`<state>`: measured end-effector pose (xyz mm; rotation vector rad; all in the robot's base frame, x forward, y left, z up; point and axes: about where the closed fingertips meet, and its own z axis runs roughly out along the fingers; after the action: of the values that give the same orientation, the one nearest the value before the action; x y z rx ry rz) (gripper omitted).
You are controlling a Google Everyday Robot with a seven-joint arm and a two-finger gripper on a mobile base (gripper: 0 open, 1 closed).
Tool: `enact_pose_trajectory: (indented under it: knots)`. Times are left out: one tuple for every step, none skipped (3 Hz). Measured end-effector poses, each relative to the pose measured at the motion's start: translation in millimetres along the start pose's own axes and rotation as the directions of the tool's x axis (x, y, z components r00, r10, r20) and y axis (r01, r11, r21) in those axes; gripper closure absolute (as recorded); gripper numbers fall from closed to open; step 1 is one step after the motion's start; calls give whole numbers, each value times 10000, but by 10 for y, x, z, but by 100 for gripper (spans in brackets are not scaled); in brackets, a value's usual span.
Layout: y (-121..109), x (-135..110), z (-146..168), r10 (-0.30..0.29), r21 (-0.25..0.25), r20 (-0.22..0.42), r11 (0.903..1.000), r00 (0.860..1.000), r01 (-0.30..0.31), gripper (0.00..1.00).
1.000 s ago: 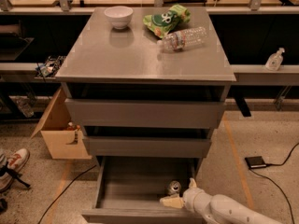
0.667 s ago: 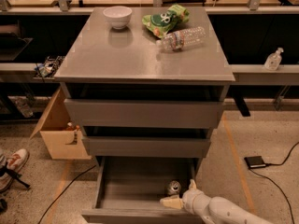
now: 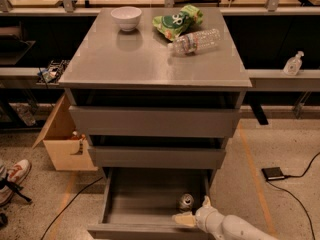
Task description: Pick 7up can from bottom drawer and place on counter
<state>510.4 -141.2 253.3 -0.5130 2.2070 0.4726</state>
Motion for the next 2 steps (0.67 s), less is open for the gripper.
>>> enact_pose_trajectory:
  knots:
    - [-26, 34, 102, 48, 40, 99, 10000, 9999, -48, 0]
    - [-14, 91, 516, 50, -62, 179, 10000, 9998, -48, 0]
